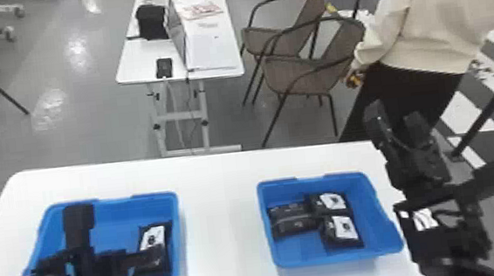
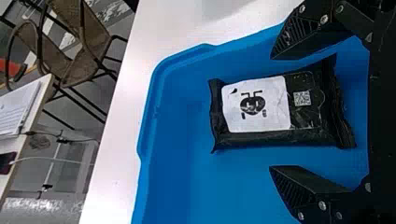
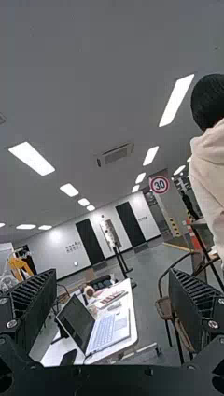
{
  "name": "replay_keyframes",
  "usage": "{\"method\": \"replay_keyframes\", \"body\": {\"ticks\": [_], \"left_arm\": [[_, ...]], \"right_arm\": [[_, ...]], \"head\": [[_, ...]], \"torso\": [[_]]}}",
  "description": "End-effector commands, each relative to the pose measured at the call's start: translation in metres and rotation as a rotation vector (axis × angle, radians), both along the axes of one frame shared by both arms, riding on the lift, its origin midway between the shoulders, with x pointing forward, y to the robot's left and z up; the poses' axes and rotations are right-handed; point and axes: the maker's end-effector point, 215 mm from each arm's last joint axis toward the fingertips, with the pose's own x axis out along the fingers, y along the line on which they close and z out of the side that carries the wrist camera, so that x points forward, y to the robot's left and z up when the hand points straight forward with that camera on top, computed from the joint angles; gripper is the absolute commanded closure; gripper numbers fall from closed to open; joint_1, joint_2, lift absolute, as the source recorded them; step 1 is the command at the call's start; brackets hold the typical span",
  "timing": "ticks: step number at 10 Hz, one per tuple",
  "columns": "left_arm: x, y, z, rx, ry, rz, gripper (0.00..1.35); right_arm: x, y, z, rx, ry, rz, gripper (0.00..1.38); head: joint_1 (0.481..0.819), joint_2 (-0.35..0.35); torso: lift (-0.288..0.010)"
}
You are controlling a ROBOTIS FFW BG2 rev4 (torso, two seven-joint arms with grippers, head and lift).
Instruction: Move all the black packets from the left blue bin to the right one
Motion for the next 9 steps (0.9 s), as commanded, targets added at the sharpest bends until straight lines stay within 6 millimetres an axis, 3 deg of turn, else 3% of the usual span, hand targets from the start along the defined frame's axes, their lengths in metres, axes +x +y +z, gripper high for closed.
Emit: {"method": "replay_keyframes", "body": {"ticks": [1,3,4,5,6,8,9], "left_arm": [[0.008,-0.015,-0.010,-0.003,0.034,-0.038,0.21],[0.009,-0.020,-0.024,0.002,0.076,-0.050,0.21],[0.006,-0.020,-0.029,-0.001,0.102,-0.045,0.38],[0.004,-0.013,-0.033,0.019,0.117,-0.048,0.92],[0.002,-0.009,-0.035,0.033,0.118,-0.056,1.17],[0.010,-0.006,-0.024,0.011,0.056,-0.097,1.19],[0.013,-0.004,-0.006,-0.023,0.000,-0.117,1.19]], "right_arm": [[0.001,0.003,0.004,0.003,-0.010,0.007,0.13],[0.002,0.004,0.003,0.012,-0.009,0.015,0.13],[0.001,0.004,0.002,0.016,-0.008,0.016,0.13],[0.001,0.004,-0.001,0.025,-0.003,0.016,0.13],[0.000,0.005,-0.004,0.037,0.000,0.021,0.13],[0.001,0.006,-0.008,0.051,0.006,0.024,0.13],[0.002,0.010,-0.009,0.055,0.010,0.033,0.13]], "head": [[0.695,-0.169],[0.695,-0.184],[0.695,-0.187],[0.695,-0.187],[0.695,-0.186],[0.695,-0.176],[0.695,-0.175]], "torso": [[0.000],[0.000],[0.000],[0.000],[0.000],[0.000],[0.000]]}}
